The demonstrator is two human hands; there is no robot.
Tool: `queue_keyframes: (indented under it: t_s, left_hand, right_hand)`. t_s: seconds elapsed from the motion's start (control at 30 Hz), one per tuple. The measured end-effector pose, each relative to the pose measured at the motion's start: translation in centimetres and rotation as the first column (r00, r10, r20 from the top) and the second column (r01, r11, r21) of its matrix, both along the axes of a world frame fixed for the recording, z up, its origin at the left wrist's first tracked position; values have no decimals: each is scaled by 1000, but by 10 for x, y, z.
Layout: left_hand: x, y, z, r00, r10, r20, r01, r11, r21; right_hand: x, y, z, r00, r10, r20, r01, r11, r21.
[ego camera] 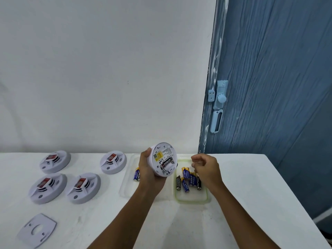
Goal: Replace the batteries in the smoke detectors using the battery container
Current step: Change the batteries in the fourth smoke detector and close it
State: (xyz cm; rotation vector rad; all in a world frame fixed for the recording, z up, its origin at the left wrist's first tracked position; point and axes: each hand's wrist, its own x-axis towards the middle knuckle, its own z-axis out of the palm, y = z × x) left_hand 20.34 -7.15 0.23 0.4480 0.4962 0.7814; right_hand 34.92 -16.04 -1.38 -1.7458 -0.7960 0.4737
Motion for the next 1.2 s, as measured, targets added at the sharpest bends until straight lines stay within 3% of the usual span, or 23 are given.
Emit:
queue_keyframes:
  t_s: [0.13, 0.27, 0.4, 0.73, 0.9, 1.2]
  left_hand:
    - [-1, -1, 0, 999, -31, 27, 32, 999, -28]
    - [0, -6, 3, 998, -40, 47, 43, 997, -60]
    - [-1, -8, 8, 998, -35, 55, 41, 994, -97]
    - [-1, -13, 9, 999, -9, 52, 17, 990, -143]
    - [-3, -14, 9, 999, 0, 33, 4, 994, -106]
    - [1, -12, 7, 989, 65, -129, -68, 997, -22]
  right_hand:
    - [-10, -4, 14, 998, 61, -35, -57, 992, 109]
    - [-26, -4, 29, 989, 122, 78, -133, 979, 154]
    - [-44, 0, 32, 975, 177, 136, -192, 976, 106]
    - [-70, 6, 18, 919, -3, 395, -40, 994, 100]
    - [-72, 6, 19, 875, 29, 483, -44, 999, 20]
    - [-70, 8, 31, 884, 132, 449, -102, 991, -90]
